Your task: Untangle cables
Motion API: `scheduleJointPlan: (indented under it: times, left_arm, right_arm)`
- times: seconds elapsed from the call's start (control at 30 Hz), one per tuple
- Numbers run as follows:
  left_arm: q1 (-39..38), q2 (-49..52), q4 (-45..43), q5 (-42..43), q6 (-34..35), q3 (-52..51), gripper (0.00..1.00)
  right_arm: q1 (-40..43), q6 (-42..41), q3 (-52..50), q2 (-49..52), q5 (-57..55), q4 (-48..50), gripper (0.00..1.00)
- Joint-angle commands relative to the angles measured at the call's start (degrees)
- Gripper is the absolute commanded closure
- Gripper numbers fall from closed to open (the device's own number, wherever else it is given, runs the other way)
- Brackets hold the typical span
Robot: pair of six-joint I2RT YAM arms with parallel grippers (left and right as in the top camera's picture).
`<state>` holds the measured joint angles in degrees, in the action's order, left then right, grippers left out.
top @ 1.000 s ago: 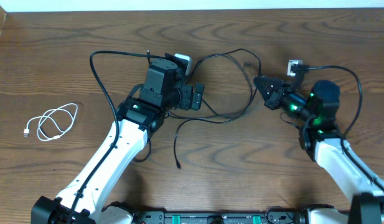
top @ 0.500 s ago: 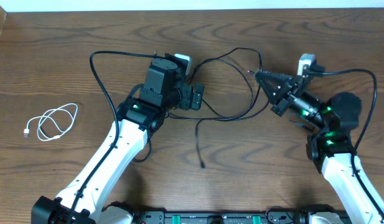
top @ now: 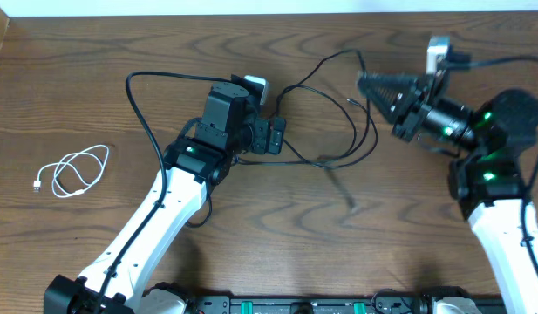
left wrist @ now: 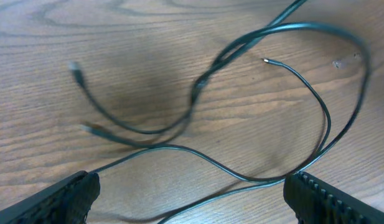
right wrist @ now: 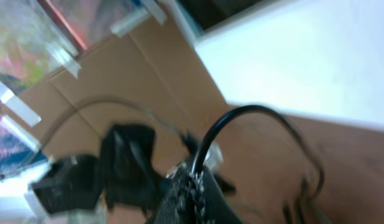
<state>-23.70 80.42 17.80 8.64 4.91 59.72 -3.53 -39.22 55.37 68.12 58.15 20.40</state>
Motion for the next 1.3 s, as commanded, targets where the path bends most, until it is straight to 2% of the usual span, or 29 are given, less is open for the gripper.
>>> scheduleJointPlan:
  times: [0.0, 0.4, 0.6, 0.7, 0.9, 1.0, 1.17, 1.27]
  left_arm:
    - [0.0, 0.1, 0.2, -0.2, 0.1, 0.5, 0.01]
    - [0.0, 0.1, 0.2, -0.2, 0.1, 0.5, 0.0]
    - [0.0, 0.1, -0.3, -0.1, 0.1, 0.5, 0.01]
    - [0.0, 0.1, -2.8, 0.2, 4.8, 0.5, 0.01]
    - [0.0, 0.1, -12.2, 12.0, 6.4, 0.5, 0.01]
    - [0.0, 0.1, -14.2, 12.1, 6.6, 0.5, 0.01]
    - [0.0, 0.1, -15.6, 12.1, 20.0, 0.5, 0.01]
    - [-0.1, 0.7, -15.2, 12.2, 32.2, 0.5, 0.01]
  right_arm:
    - [0.4, 0.7, 9.6, 2.4, 0.3, -4.1, 0.99]
    - [0.5, 0.7, 54.3, 20.3, 5.5, -30.0, 0.99]
    - [0.5, 1.2, 55.7, 22.3, 7.1, -33.7, 0.99]
    - [0.5, 2.2, 55.6, 23.1, 8.6, -34.2, 0.99]
    - [0.5, 3.3, 55.6, 24.0, 11.3, -34.1, 0.99]
    - [0.5, 3.3, 55.6, 24.0, 13.1, -33.9, 0.99]
    - [0.4, 3.3, 55.6, 24.0, 14.1, -33.9, 0.99]
    - [0.4, 3.3, 55.6, 24.0, 14.3, -33.9, 0.99]
